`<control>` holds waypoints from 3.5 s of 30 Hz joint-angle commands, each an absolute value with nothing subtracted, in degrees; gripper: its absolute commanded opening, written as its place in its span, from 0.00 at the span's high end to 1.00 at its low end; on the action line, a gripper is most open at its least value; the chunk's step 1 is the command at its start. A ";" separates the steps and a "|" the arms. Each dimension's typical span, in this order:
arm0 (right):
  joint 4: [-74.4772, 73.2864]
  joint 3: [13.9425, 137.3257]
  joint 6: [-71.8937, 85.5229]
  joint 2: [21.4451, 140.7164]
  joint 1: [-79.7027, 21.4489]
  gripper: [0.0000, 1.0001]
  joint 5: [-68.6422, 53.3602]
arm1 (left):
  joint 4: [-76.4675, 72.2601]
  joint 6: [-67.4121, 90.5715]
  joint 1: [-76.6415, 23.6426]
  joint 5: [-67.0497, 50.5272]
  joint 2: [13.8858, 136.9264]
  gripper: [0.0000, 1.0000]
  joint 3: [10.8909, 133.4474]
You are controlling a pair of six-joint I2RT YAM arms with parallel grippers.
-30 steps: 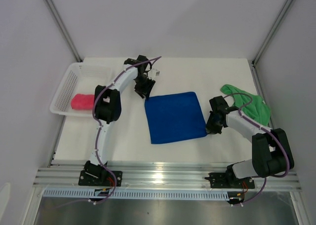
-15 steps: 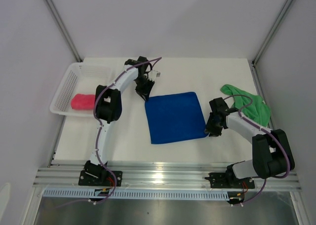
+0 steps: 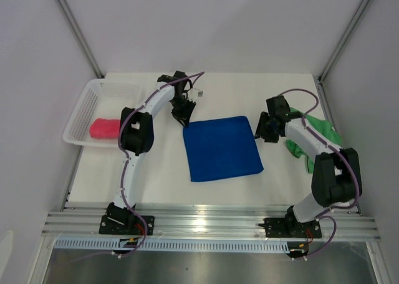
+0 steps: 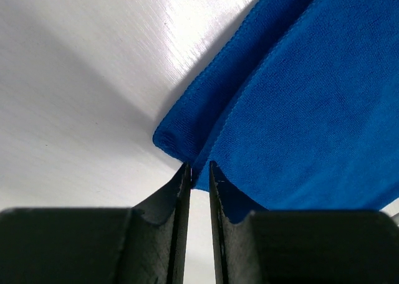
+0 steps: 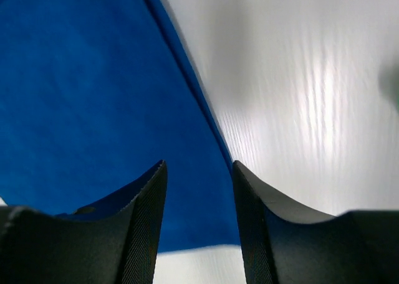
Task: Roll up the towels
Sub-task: Fold the towel
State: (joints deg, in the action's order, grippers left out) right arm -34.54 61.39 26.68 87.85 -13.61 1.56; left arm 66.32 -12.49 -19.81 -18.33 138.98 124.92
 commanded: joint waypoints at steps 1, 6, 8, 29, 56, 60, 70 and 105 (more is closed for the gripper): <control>-30.94 66.70 20.31 96.22 -13.01 0.50 -1.23 | 65.39 -12.39 -19.95 -19.42 138.16 0.80 124.98; -28.74 71.54 18.72 105.99 -12.83 0.50 -4.30 | 64.78 -12.13 -19.95 -19.25 137.55 0.80 123.84; -28.56 72.59 18.90 108.53 -12.75 0.50 -3.52 | 64.51 -12.13 -19.95 -19.34 137.55 0.80 123.75; -31.81 64.53 26.80 100.56 -9.24 0.51 -2.37 | 62.49 -11.95 -19.86 -18.29 133.78 0.60 123.84; -27.07 35.78 37.17 79.02 -12.65 0.93 -11.86 | 61.09 -13.62 -21.97 -22.24 112.95 0.52 93.87; -23.92 34.37 43.40 79.54 -21.34 0.97 -12.92 | 61.79 -14.94 -21.97 -19.87 110.84 0.51 94.39; -26.79 44.90 50.11 88.77 -44.47 0.65 -16.17 | 66.00 -17.66 -20.22 -15.82 109.43 0.50 98.62; -27.86 72.78 16.70 111.36 -9.67 0.47 -13.97 | 62.58 -17.14 -22.15 -19.60 113.82 0.46 77.52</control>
State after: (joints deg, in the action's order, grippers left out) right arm -28.88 73.93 17.30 110.85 -10.35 -12.84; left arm 62.04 -16.97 -21.80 -17.34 113.40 76.09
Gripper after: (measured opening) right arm 0.531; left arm 0.542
